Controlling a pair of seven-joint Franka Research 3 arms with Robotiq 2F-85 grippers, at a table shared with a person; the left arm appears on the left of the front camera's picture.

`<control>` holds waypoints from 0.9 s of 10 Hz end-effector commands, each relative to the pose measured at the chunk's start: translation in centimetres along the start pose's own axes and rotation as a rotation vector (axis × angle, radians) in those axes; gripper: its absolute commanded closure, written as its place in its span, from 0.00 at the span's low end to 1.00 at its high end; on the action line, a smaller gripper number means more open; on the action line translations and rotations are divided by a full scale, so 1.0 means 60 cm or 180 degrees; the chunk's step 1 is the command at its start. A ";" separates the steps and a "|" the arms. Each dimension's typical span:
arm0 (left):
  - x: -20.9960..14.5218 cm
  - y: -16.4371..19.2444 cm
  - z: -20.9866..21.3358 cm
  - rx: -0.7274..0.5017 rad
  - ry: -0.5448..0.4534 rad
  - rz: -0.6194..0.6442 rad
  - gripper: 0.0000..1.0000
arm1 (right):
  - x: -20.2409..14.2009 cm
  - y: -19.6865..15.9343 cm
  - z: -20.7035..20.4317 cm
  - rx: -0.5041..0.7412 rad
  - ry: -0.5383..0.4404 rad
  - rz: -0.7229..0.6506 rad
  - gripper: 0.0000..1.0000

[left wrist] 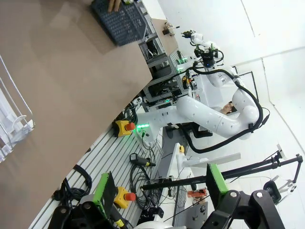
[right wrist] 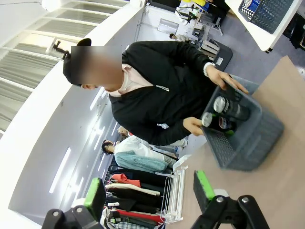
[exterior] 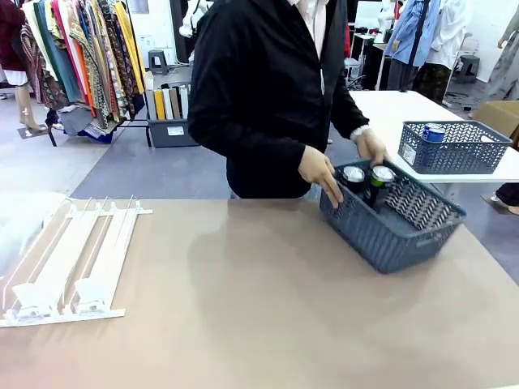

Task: Retrieve and store the cans from the dispenser.
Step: Pick up one can from the Automatic Can Dispenser and place it in the middle of the table.

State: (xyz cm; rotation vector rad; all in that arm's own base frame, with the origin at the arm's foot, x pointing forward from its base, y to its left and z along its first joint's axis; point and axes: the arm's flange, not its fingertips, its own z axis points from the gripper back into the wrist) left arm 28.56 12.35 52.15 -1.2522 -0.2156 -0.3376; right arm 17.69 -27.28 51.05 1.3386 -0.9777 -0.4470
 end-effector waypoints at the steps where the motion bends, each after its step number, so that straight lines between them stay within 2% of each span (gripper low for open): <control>1: -0.005 0.000 0.000 -0.0008 0.0029 -0.0053 0.00 | 0.006 0.002 -0.006 0.0079 -0.0057 0.0085 0.00; 9: -0.005 0.000 0.000 -0.0008 0.0029 -0.0053 0.00 | 0.006 0.002 -0.006 0.0079 -0.0057 0.0085 0.00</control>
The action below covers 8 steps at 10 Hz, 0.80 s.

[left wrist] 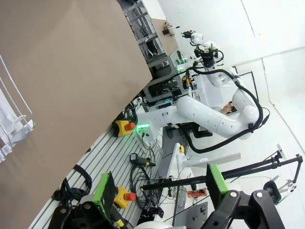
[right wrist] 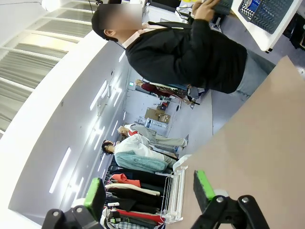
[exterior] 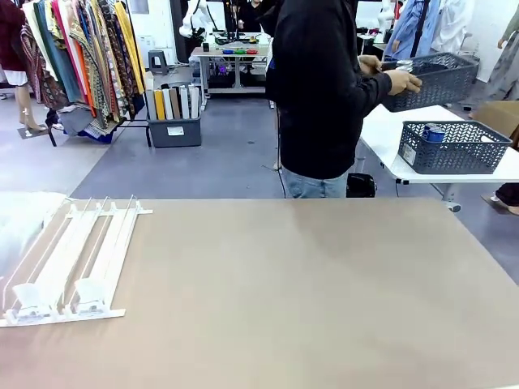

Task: Retrieve and store the cans from the dispenser.
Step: Pick up one can from the Automatic Can Dispenser and place it in the middle of the table.

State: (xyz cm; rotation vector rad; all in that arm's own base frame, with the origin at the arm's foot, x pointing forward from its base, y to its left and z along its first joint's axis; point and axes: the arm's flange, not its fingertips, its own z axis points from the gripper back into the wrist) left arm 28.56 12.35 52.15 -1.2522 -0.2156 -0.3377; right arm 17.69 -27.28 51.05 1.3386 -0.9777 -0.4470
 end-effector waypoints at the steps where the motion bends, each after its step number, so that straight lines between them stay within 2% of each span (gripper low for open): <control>1: -0.005 0.000 0.000 -0.0008 0.0029 -0.0053 0.00 | 0.006 0.002 -0.006 0.0079 -0.0057 0.0085 0.00; 8: -0.005 0.000 0.000 -0.0008 0.0029 -0.0053 0.00 | 0.006 0.002 -0.006 0.0079 -0.0057 0.0085 0.00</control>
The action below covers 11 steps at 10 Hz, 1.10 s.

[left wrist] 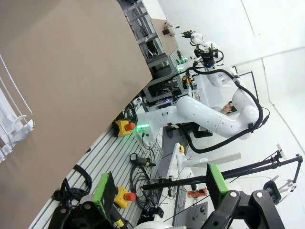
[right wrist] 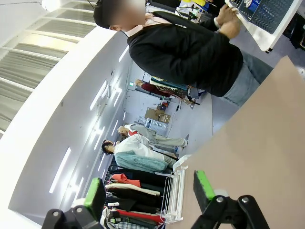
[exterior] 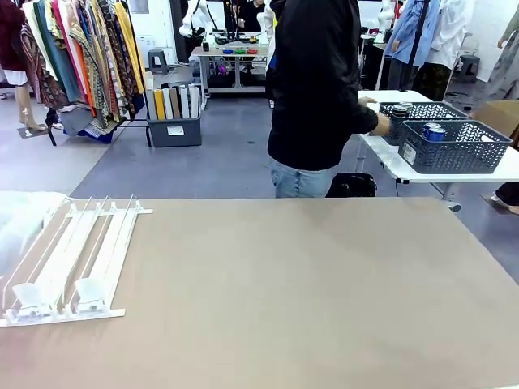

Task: Retrieve and store the cans from the dispenser.
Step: Pick up one can from the Automatic Can Dispenser and place it in the middle of the table.

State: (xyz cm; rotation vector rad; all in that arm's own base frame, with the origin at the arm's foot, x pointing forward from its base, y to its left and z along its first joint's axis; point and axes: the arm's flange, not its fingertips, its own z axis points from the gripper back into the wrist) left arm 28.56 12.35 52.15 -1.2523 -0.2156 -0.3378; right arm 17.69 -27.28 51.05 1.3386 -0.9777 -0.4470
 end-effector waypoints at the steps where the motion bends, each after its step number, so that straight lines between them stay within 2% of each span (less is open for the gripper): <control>1: -0.005 0.000 0.000 -0.0008 0.0029 -0.0052 0.00 | 0.006 0.002 -0.006 0.0079 -0.0057 0.0085 0.00; 11: -0.005 0.000 0.000 -0.0008 0.0029 -0.0052 0.00 | 0.006 0.002 -0.006 0.0079 -0.0057 0.0085 0.00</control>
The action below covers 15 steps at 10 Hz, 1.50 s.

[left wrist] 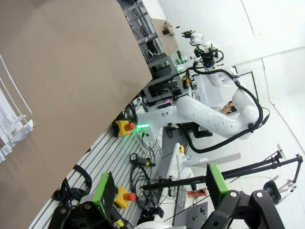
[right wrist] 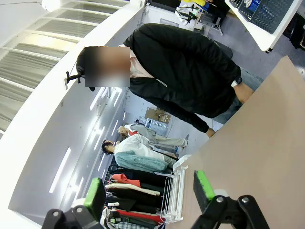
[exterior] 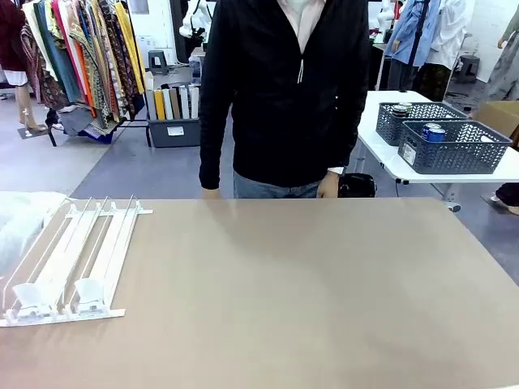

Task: Retrieve and store the cans from the dispenser.
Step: Pick up one can from the Automatic Can Dispenser and place it in the middle of the table.

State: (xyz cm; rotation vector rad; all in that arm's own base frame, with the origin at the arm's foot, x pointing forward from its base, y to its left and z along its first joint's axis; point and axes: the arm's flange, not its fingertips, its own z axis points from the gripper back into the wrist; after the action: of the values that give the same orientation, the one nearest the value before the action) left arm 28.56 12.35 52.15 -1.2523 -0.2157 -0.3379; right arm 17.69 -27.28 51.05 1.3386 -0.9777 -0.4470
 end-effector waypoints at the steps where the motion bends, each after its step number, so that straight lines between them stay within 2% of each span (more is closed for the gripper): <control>1: -0.005 0.000 0.000 -0.0008 0.0029 -0.0052 0.00 | 0.006 0.002 -0.006 0.0079 -0.0057 0.0085 0.00; 15: -0.005 0.000 0.000 -0.0008 0.0029 -0.0052 0.00 | 0.006 0.002 -0.006 0.0079 -0.0057 0.0085 0.00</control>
State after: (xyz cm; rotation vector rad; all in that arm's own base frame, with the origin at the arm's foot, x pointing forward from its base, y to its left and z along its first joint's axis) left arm 28.56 12.35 52.15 -1.2523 -0.2157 -0.3380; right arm 17.69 -27.28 51.05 1.3386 -0.9777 -0.4469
